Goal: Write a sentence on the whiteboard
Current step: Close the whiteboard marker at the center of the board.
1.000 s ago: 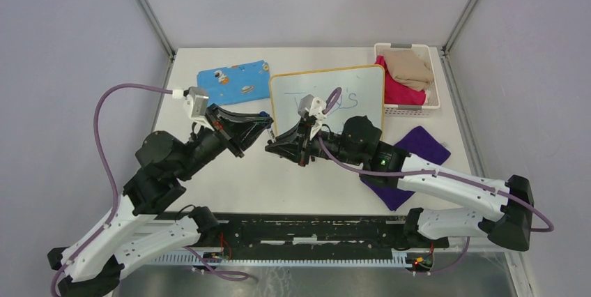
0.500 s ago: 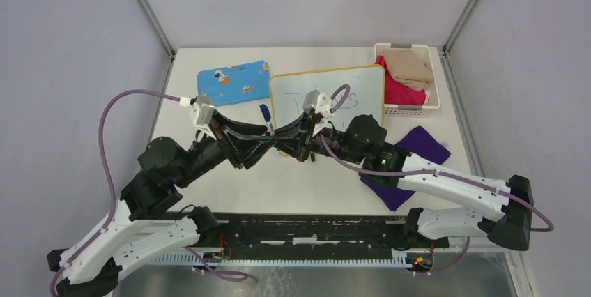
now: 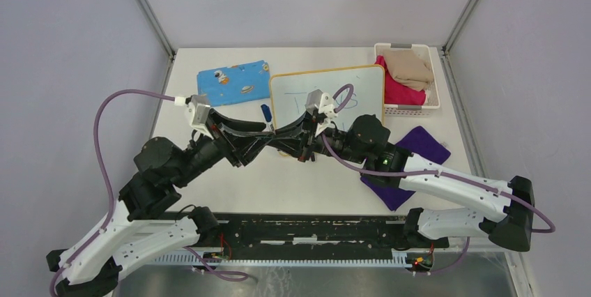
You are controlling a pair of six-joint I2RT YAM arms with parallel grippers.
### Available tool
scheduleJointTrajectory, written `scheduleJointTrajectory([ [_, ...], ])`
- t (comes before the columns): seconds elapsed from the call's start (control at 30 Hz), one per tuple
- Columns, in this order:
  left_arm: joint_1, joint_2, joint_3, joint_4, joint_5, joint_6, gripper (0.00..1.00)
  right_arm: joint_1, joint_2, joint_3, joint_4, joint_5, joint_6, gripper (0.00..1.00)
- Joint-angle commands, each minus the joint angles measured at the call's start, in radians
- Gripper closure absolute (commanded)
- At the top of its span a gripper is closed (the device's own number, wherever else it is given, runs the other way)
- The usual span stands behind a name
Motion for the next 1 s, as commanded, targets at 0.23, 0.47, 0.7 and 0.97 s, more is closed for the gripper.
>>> scheduleJointTrajectory([
  [0.23, -0.002, 0.045, 0.121, 0.002, 0.073, 0.249, 0.52, -0.004, -0.028, 0.01, 0.026, -0.049, 0.013, 1.0],
  [0.47, -0.002, 0.094, 0.15, -0.034, 0.139, 0.274, 0.57, -0.003, -0.03, 0.007, 0.018, -0.045, 0.005, 1.0],
  [0.7, -0.002, 0.094, 0.146, -0.031, 0.14, 0.264, 0.68, -0.003, -0.03, 0.007, 0.02, -0.045, 0.003, 1.0],
  [0.97, -0.002, 0.077, 0.125, -0.027, 0.121, 0.25, 0.98, -0.003, -0.024, 0.007, 0.02, -0.042, 0.011, 1.0],
])
